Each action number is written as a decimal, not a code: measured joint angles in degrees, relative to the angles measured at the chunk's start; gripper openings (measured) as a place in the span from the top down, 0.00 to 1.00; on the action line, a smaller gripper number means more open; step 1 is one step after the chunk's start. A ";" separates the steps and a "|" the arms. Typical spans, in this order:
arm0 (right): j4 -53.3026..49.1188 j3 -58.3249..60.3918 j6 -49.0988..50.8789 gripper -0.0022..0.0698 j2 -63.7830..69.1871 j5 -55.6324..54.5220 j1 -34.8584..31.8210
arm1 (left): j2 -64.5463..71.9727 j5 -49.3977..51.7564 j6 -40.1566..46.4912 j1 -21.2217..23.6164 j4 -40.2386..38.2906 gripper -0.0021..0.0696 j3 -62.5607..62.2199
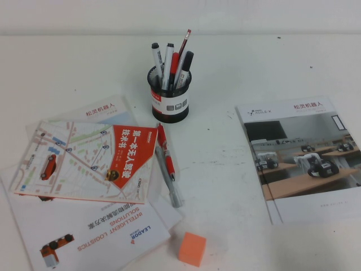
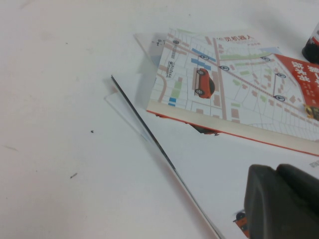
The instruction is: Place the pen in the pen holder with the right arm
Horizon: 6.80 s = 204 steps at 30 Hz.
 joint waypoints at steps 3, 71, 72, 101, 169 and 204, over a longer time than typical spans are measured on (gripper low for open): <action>-6.22 -3.48 -0.08 1.00 2.83 5.01 0.00 | 0.00 0.00 0.00 0.00 0.00 0.97 0.00; -60.79 -124.11 2.12 0.86 130.90 52.60 33.83 | 0.00 0.00 0.00 0.00 -0.11 0.97 0.00; -60.92 -124.62 1.91 0.82 131.47 52.60 34.28 | 0.00 0.00 0.00 0.00 -0.11 0.97 0.00; -57.47 -130.04 4.50 0.88 138.58 52.71 35.40 | 0.00 0.00 0.00 0.00 -0.22 0.97 0.00; -87.56 -78.83 49.43 0.89 117.15 -82.23 17.55 | 0.00 0.00 0.00 0.00 -0.22 0.97 0.00; -97.97 -99.51 49.14 0.89 136.15 -78.49 15.68 | 0.00 0.00 0.00 0.00 -0.22 0.97 0.00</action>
